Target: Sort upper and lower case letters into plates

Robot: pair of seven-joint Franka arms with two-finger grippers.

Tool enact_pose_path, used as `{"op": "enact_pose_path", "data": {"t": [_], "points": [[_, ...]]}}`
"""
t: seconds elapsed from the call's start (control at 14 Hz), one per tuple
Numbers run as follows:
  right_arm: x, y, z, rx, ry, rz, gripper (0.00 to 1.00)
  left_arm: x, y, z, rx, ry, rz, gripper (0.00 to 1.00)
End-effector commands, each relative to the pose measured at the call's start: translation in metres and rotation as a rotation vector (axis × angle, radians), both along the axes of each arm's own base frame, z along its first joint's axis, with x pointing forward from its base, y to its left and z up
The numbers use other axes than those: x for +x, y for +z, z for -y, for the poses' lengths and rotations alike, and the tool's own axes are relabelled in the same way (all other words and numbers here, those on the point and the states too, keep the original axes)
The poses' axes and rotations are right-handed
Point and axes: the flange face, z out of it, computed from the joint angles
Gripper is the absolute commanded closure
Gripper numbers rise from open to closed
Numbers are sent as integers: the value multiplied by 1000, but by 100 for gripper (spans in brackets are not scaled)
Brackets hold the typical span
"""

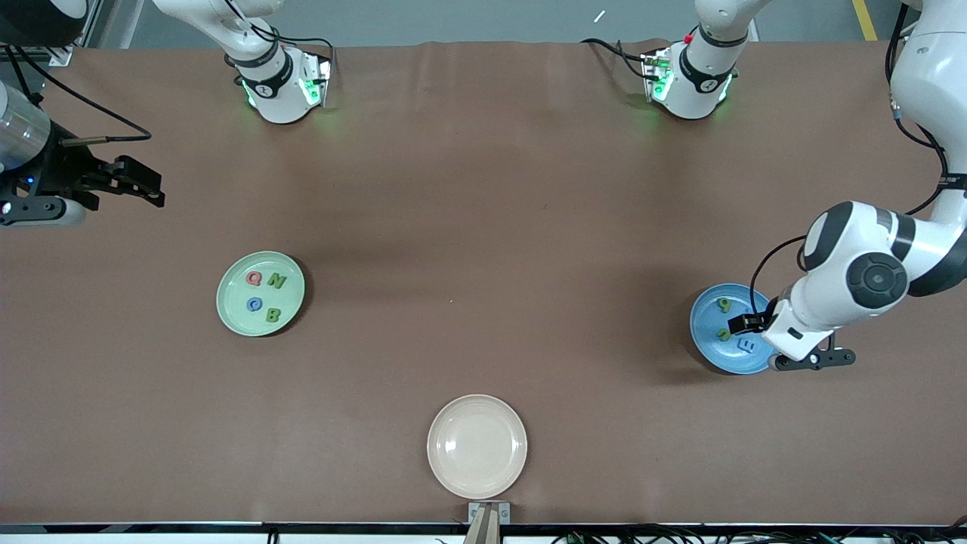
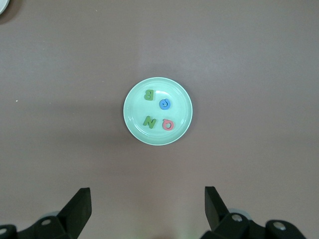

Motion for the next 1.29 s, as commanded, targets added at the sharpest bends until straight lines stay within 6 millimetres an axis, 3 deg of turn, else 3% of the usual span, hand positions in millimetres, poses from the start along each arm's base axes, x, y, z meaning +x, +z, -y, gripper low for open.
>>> {"op": "enact_pose_path", "data": {"t": [0.0, 0.14, 0.29, 0.64, 0.86, 1.07, 1.22], "points": [[-3, 4, 2, -1, -4, 9, 0, -3, 25, 0, -66, -28, -22, 1], [-4, 3, 0, -7, 44, 1, 0, -5, 27, -2, -75, -46, -47, 1], [-2, 4, 15, 11, 85, 10, 0, -7, 28, -1, -79, -56, -70, 1], [-1, 2, 16, 10, 88, 8, 0, -11, 35, 31, -64, -54, -76, 1], [-2, 2, 34, 12, 65, 7, 0, -12, 39, 36, -75, -49, -71, 1], [-4, 2, 47, 12, 45, -1, 0, -14, 57, 34, -76, -46, -63, 1], [-5, 3, 54, 12, 33, 1, 0, -20, 81, 33, -75, -47, -46, 1]]}}
